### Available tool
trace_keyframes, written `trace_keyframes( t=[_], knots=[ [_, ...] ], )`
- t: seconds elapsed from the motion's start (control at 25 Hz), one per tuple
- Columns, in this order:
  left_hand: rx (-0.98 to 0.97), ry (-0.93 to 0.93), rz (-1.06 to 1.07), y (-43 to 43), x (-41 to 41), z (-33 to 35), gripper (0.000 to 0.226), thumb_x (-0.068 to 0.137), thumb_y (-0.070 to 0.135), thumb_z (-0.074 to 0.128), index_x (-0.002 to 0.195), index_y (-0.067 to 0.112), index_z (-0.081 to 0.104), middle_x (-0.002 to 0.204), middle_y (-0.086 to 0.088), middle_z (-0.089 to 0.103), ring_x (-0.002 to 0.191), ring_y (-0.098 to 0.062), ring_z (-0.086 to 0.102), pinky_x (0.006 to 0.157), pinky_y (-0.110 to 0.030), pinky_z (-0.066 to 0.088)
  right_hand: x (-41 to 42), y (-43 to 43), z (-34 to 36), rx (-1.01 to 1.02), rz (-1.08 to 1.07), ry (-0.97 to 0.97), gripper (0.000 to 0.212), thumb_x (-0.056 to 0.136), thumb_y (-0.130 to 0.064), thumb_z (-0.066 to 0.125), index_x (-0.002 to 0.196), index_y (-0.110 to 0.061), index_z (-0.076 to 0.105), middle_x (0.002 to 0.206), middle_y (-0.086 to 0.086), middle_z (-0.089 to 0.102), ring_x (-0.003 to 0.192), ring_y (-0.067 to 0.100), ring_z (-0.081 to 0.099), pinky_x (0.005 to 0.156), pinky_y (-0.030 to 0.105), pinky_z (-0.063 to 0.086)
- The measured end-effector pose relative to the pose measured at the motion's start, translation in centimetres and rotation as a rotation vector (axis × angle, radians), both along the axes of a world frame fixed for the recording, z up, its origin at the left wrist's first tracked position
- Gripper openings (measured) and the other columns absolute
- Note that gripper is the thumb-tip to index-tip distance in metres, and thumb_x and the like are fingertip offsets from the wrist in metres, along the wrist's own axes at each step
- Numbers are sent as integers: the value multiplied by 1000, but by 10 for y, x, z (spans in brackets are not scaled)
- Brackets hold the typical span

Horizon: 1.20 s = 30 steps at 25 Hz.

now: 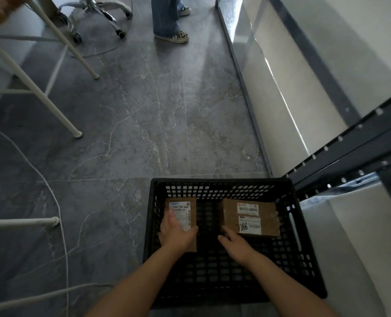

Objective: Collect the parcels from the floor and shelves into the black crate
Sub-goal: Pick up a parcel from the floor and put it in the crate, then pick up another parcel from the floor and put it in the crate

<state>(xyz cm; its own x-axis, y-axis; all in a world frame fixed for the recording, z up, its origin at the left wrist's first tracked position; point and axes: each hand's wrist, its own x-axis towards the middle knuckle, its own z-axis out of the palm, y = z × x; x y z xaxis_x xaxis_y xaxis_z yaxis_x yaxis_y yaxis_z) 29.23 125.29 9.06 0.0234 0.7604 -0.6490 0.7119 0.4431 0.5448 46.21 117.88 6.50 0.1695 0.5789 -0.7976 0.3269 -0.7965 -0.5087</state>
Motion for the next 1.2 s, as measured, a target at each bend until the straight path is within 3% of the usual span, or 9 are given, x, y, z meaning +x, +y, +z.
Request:
trace_keyframes(
  t=[0.12, 0.24, 0.36, 0.48, 0.68, 0.88, 0.96, 1.04, 1.2],
  knots=[
    [19, -108, -68, 6, 22, 108, 99, 82, 47, 61, 149, 16, -4, 158, -7, 5, 145, -26, 7, 118, -44, 11, 11, 20, 131, 91, -48, -37, 56, 96, -37, 41, 147, -23, 23, 151, 5, 33, 136, 20, 33, 106, 25, 27],
    [59, -234, -89, 33, 51, 230, 98, 81, 45, 64, 150, 17, 0, 157, -8, 13, 144, -27, 15, 118, -42, 16, 30, 38, 277, 201, -134, -89, 56, 96, -36, 42, 147, -23, 24, 145, 6, 40, 130, 20, 40, 98, 24, 32],
    [192, -397, -299, 50, 80, 357, 94, 83, 41, 62, 150, 22, -2, 157, -3, 15, 142, -22, 22, 112, -30, 18, 54, 43, 418, 329, -257, -101, 59, 95, -38, 43, 148, -26, 20, 147, 4, 37, 133, 20, 36, 97, 27, 29],
    [259, -467, -477, 48, 104, 492, 86, 84, 37, 63, 149, 19, 9, 152, -9, 29, 134, -25, 37, 111, -37, 32, 70, 19, 555, 468, -376, -146, 60, 95, -36, 46, 148, -26, 20, 143, 3, 40, 122, 14, 39, 94, 26, 28],
    [227, -551, -691, 37, 117, 667, 73, 85, 37, 63, 145, 15, 27, 150, -8, 33, 134, -22, 36, 107, -32, 33, 92, -44, 734, 687, -595, -303, 57, 93, -33, 48, 145, -22, 27, 146, 9, 39, 122, 23, 45, 95, 30, 31],
    [329, -709, -869, -2, 112, 775, 65, 88, 35, 59, 144, 19, 29, 146, -8, 37, 125, -20, 41, 94, -29, 35, 76, -138, 817, 783, -825, -489, 54, 93, -39, 45, 144, -27, 28, 149, 5, 34, 129, 24, 38, 94, 31, 28],
    [373, -763, -972, -34, 112, 787, 60, 89, 33, 58, 142, 17, 32, 142, -9, 42, 121, -20, 45, 91, -26, 36, 56, -177, 822, 809, -908, -533, 57, 93, -39, 47, 145, -26, 26, 146, 4, 38, 116, 18, 43, 92, 28, 30],
    [334, -826, -1088, -74, 118, 795, 59, 90, 31, 57, 141, 15, 33, 142, -8, 43, 119, -20, 47, 88, -23, 38, 38, -224, 826, 848, -1031, -568, 60, 92, -37, 50, 145, -24, 25, 144, 4, 41, 113, 15, 44, 89, 26, 30],
    [214, -880, -1193, -169, 134, 819, 63, 90, 32, 57, 144, 16, 29, 145, -8, 39, 124, -19, 42, 94, -26, 31, 1, -335, 838, 835, -1169, -639, 71, 88, -42, 57, 147, -28, 18, 147, 0, 37, 128, 18, 41, 93, 28, 32]
  ],
)
